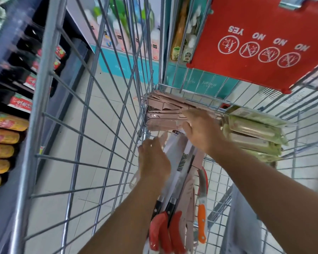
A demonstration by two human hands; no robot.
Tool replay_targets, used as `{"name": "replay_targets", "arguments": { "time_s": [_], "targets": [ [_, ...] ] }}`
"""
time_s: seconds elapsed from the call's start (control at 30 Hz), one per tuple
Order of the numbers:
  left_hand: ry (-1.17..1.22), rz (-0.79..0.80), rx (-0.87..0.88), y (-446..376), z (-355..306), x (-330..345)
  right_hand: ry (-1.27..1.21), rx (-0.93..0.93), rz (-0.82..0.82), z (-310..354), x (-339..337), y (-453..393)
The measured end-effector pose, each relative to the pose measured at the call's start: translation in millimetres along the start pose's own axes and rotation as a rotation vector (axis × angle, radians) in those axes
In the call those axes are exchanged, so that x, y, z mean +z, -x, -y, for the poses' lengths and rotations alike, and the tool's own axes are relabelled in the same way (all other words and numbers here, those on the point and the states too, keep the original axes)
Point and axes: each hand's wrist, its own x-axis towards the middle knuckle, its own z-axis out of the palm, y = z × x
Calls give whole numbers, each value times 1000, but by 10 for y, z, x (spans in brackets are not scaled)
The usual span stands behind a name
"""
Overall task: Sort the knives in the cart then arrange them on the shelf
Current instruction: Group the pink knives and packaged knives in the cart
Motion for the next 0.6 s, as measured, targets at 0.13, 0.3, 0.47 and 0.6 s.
{"name": "replay_targets", "arguments": {
  "time_s": [0.13,0.3,0.47,0.6],
  "targets": [
    [-221,47,36,169,271,100,-47,196,80,141,178,451],
    [-342,22,72,231,361,111,17,504,141,268,503,979],
    [-275,42,10,249,314,48,-341,852,41,367,537,1068],
    [-306,39,2,250,316,37,-425,924,38,378,572,1023]
  ]
}}
